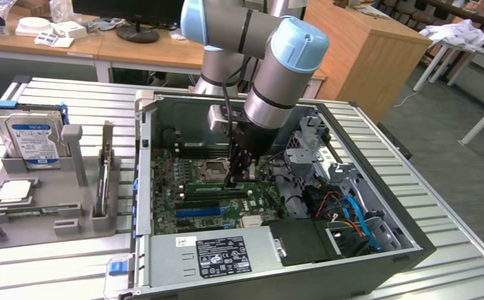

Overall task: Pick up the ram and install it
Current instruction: 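Insert the ram into the slot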

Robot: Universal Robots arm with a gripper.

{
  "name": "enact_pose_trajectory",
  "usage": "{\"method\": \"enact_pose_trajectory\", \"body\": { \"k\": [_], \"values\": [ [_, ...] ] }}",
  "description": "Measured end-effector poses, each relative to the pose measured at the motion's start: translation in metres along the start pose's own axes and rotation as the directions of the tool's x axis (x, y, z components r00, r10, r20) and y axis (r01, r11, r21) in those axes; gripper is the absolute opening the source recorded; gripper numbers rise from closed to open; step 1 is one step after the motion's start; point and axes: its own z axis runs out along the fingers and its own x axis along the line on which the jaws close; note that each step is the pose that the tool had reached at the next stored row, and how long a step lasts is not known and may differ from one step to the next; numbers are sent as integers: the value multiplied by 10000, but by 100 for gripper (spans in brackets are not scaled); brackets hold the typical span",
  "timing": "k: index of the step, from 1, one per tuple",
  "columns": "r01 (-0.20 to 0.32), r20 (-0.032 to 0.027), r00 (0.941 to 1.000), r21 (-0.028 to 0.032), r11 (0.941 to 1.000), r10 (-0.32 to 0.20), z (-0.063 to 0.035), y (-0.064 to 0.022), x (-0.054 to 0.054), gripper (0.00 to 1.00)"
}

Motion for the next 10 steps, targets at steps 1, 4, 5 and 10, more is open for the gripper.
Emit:
{"method": "enact_pose_trajectory", "body": {
  "k": [1,4,5,10],
  "values": [
    [0,0,10000,0,10000,0,0,0,0,12],
    [1,1,10000,0,10000,-1,3,-1,0,12],
    [1,6,10000,2,10000,-1,10,-2,-1,12],
    [0,0,10000,0,10000,0,19,-3,0,12]
  ]
}}
